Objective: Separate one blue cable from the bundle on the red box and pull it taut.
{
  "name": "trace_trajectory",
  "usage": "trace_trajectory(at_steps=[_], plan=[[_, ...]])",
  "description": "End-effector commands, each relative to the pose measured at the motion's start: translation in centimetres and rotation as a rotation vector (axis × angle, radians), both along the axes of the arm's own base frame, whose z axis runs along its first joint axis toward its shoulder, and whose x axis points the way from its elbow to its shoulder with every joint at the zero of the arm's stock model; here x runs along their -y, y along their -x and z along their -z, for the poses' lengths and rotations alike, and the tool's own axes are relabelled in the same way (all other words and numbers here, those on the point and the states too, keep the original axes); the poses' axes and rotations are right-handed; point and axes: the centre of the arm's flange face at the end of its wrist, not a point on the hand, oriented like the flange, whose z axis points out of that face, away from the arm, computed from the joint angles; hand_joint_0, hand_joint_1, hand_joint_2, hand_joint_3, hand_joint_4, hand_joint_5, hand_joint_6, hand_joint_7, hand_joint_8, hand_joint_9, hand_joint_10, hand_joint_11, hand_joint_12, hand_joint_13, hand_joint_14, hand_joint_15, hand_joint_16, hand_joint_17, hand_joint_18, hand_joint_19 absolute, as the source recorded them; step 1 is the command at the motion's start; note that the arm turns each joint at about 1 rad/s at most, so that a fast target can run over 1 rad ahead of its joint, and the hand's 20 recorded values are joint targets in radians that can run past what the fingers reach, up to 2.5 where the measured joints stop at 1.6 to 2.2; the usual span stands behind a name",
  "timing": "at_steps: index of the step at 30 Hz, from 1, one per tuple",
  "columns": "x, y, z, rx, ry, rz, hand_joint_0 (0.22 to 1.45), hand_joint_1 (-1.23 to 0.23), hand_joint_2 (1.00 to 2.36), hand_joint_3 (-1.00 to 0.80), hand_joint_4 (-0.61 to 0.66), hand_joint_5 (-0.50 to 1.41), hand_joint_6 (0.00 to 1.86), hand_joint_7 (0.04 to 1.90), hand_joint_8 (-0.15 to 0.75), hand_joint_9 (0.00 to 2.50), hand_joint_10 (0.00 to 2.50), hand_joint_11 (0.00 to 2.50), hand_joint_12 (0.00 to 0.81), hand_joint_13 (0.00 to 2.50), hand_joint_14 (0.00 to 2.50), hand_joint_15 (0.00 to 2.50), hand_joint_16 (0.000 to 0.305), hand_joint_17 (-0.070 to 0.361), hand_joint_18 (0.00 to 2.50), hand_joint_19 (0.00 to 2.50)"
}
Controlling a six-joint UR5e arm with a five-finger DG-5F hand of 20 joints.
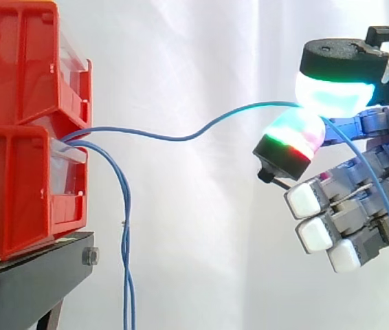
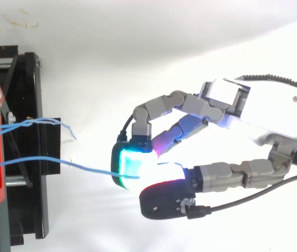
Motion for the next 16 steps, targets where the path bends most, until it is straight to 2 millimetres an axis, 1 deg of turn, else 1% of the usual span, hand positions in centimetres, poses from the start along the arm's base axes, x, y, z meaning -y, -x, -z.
trace_trajectory(at_steps=[1, 16], plan=[[0.00, -0.02, -0.07, 0.002, -0.001, 0.001, 0.52, -0.77, 1.62, 0.08, -0.35, -0.08, 0.87, 1.25, 0.283, 0.95, 0.01, 0.36, 0.442, 0.88, 0.01, 0.37, 0.049, 0.110, 0.78, 0.28], [0.01, 0.02, 0.00, 0.000, 0.001, 0.001, 0.52, -0.77, 1.61, 0.08, -0.35, -0.08, 0.87, 1.25, 0.290, 0.97, 0.01, 0.37, 0.447, 0.88, 0.01, 0.36, 0.050, 0.112, 0.79, 0.27]])
